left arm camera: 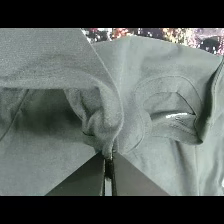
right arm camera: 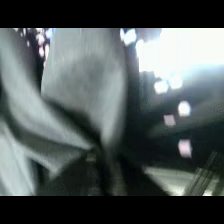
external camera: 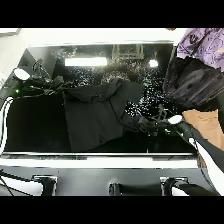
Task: Fold the clothes and pants, and hang the long-sleeved shirts on hangers.
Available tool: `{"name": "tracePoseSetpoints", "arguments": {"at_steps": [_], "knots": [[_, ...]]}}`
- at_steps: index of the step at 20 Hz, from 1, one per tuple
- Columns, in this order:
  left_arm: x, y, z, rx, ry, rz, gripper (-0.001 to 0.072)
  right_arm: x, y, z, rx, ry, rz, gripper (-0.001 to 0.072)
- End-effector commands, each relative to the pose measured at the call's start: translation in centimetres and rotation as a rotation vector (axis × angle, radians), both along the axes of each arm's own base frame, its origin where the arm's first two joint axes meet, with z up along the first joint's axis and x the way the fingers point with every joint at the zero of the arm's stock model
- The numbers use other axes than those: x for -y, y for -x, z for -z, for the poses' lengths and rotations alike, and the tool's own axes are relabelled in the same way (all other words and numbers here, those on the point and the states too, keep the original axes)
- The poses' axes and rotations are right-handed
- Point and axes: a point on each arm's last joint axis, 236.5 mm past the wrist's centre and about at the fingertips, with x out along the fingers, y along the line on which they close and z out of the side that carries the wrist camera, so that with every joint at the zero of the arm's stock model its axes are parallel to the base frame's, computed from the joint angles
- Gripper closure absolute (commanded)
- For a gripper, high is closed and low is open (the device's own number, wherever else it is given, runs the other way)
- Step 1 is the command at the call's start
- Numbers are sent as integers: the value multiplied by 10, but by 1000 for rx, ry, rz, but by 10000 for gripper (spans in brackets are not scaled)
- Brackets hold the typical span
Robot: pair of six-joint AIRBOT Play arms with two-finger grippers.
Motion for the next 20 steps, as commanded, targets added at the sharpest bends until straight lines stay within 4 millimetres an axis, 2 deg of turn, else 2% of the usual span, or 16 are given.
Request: {"name": "tracePoseSetpoints", "arguments": {"at_steps": [1,3,6,7,8,10,12,13,14,16,18,20], "knots": [[1,3,1,-13,2,8,691,1,-36,-28,91,-21,51,679],[2,9,4,-37,-2,23,691,29,-77,-65,155,-11,128,680],[7,23,8,-96,9,46,691,97,-147,-144,337,82,279,680],[9,27,9,-123,20,38,691,115,-168,-168,390,110,314,680],[12,32,10,-149,29,35,691,125,-184,-185,421,124,332,680],[22,39,11,-181,38,46,691,134,-217,-201,450,132,347,680],[36,45,11,-204,42,64,691,132,-237,-193,392,91,362,678],[44,48,12,-207,36,79,691,125,-239,-183,343,67,343,648],[51,50,12,-207,33,95,691,116,-235,-173,292,38,314,520],[62,54,14,-207,13,124,691,106,-212,-162,223,55,210,290],[66,56,14,-208,4,138,691,116,-175,-156,168,182,53,229],[65,56,14,-209,4,137,691,153,-133,-154,97,410,-61,213]]}}
